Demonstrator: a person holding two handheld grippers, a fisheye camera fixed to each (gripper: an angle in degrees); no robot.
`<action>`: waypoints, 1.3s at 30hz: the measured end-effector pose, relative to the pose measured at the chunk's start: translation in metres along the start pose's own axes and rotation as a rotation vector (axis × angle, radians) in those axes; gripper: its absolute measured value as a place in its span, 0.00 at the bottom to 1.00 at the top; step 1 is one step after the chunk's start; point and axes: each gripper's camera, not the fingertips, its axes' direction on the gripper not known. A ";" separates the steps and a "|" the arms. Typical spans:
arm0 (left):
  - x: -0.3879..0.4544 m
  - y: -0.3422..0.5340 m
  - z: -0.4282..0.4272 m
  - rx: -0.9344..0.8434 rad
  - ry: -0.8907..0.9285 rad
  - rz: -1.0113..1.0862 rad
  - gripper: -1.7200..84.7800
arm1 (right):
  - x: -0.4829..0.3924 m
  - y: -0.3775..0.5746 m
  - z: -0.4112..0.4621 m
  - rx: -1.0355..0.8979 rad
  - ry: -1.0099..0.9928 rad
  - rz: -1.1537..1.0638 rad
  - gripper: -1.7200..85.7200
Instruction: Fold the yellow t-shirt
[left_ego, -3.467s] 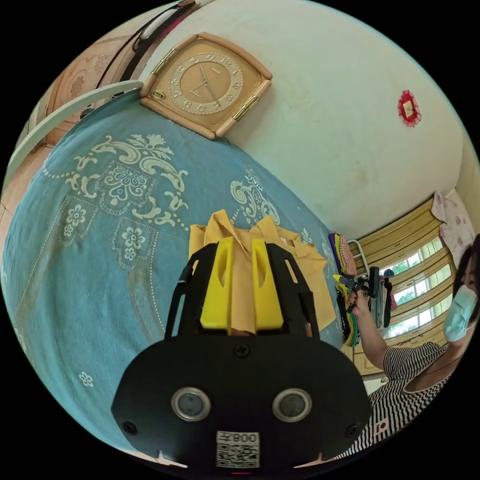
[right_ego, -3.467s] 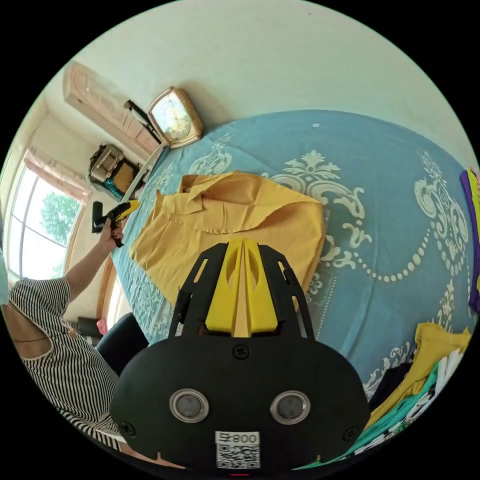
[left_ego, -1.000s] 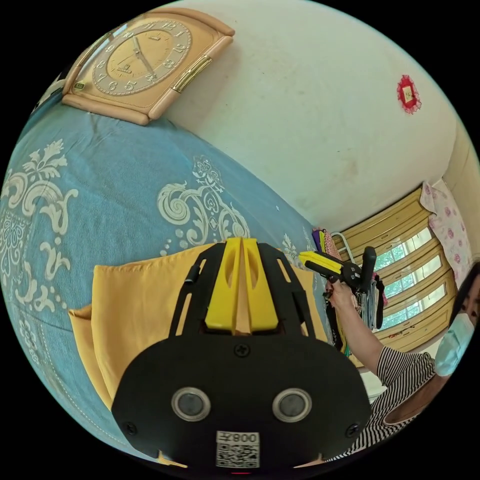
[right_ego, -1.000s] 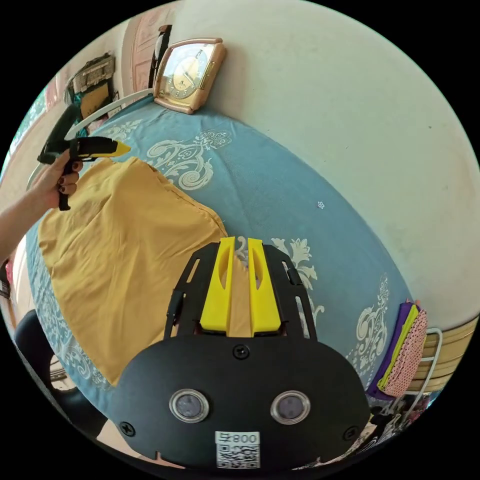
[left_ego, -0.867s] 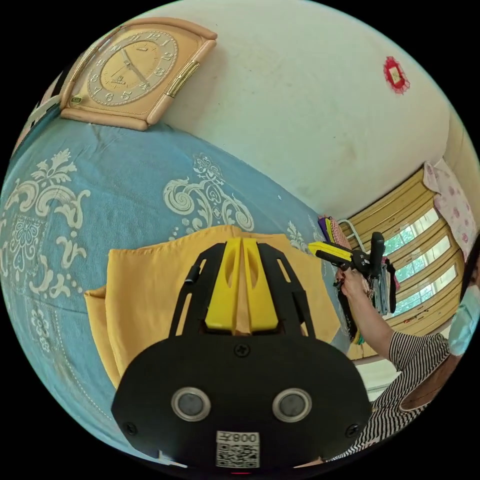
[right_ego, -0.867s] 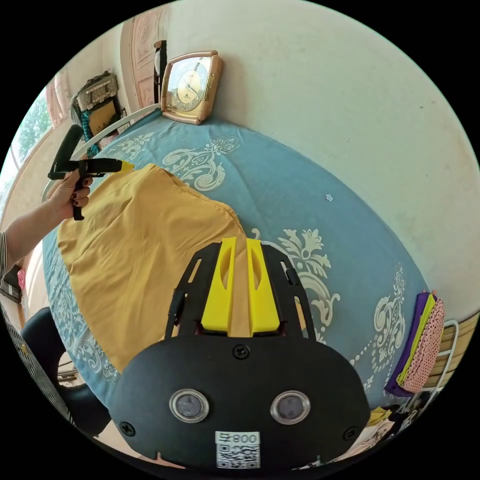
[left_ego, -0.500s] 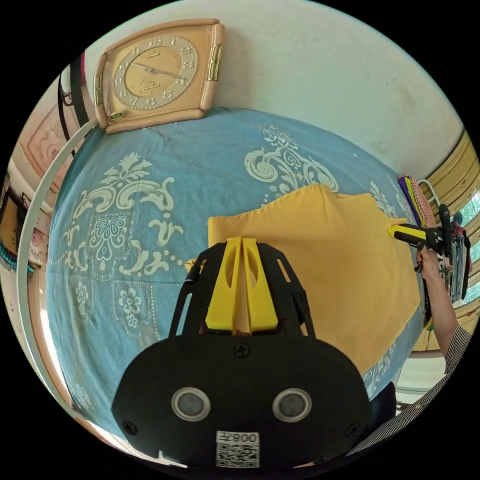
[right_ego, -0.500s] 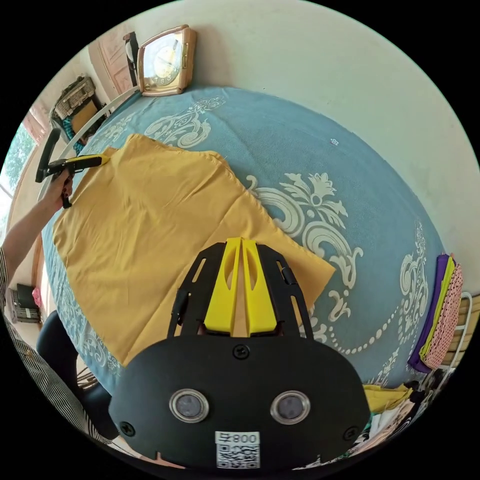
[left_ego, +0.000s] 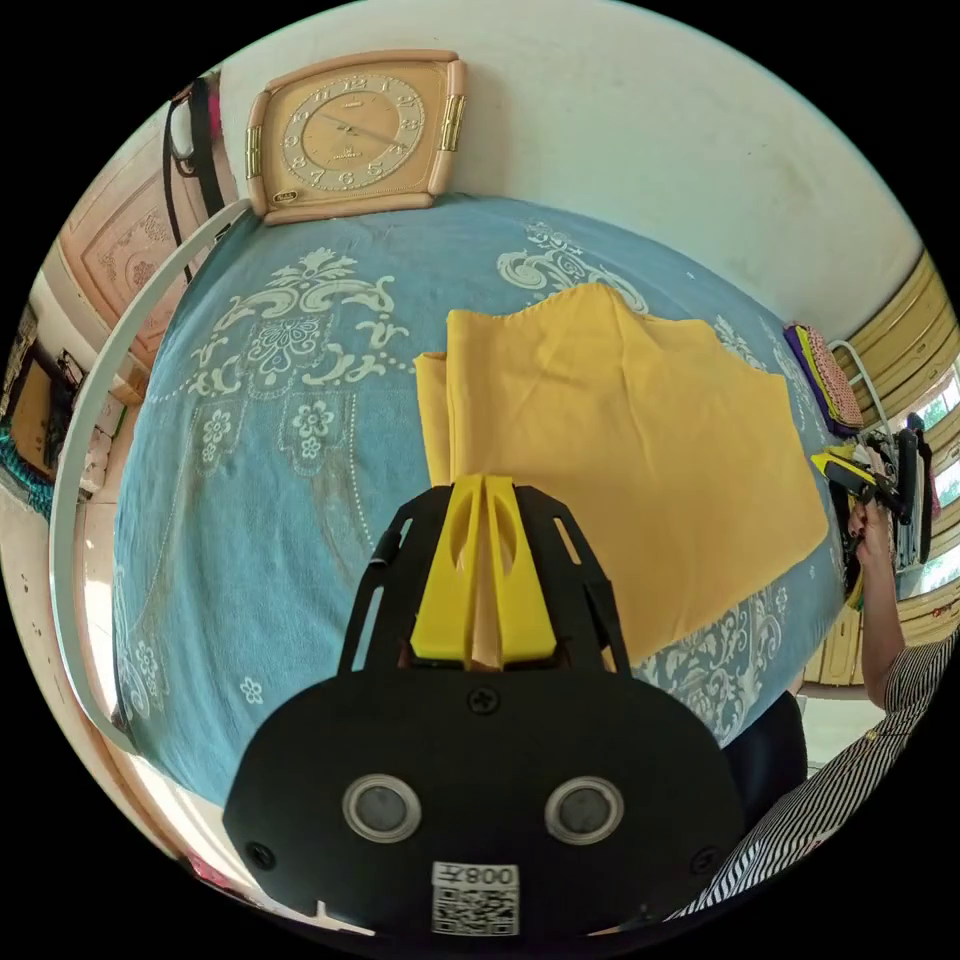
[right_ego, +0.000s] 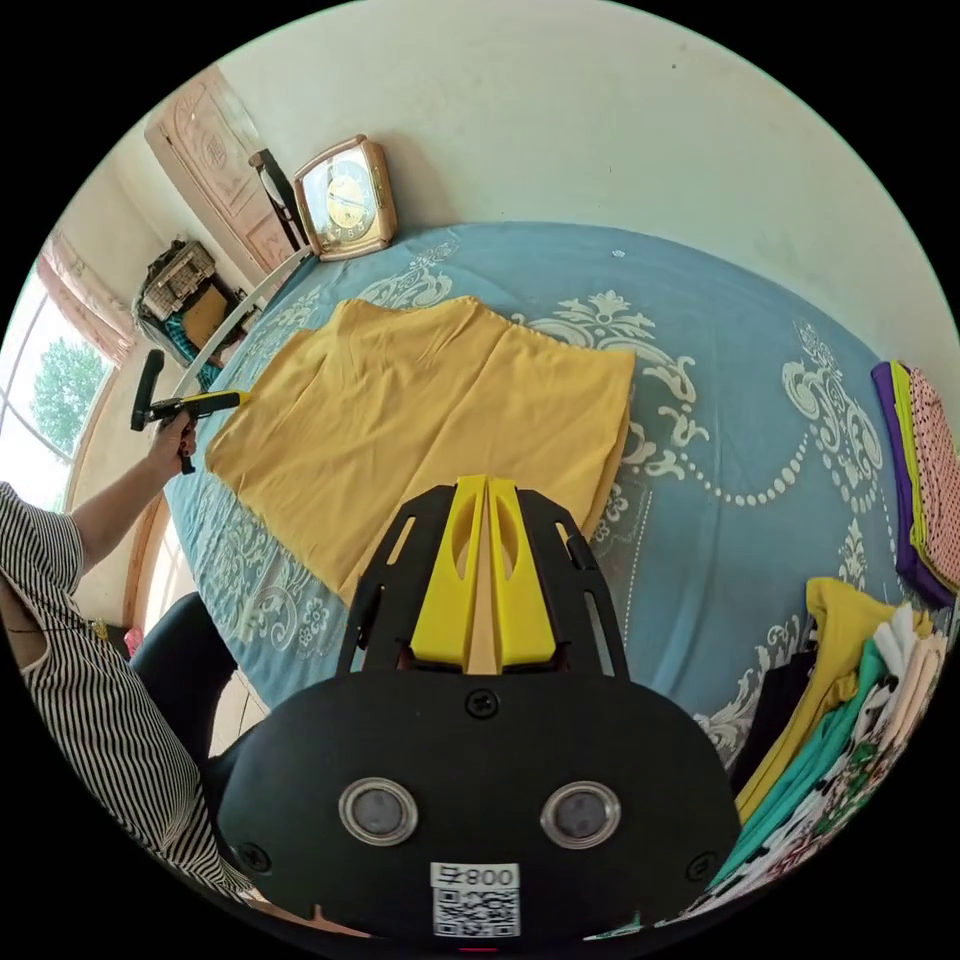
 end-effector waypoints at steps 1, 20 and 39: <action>-0.002 0.005 0.004 -0.021 -0.024 -0.005 0.03 | 0.001 0.005 0.001 -0.010 -0.001 0.007 0.02; -0.034 0.034 0.021 -0.032 0.036 -0.098 0.03 | 0.034 0.113 -0.064 0.270 -0.028 0.504 0.09; -0.019 0.065 0.089 -0.060 0.051 -0.166 0.03 | 0.035 0.136 -0.063 0.107 0.093 0.578 0.05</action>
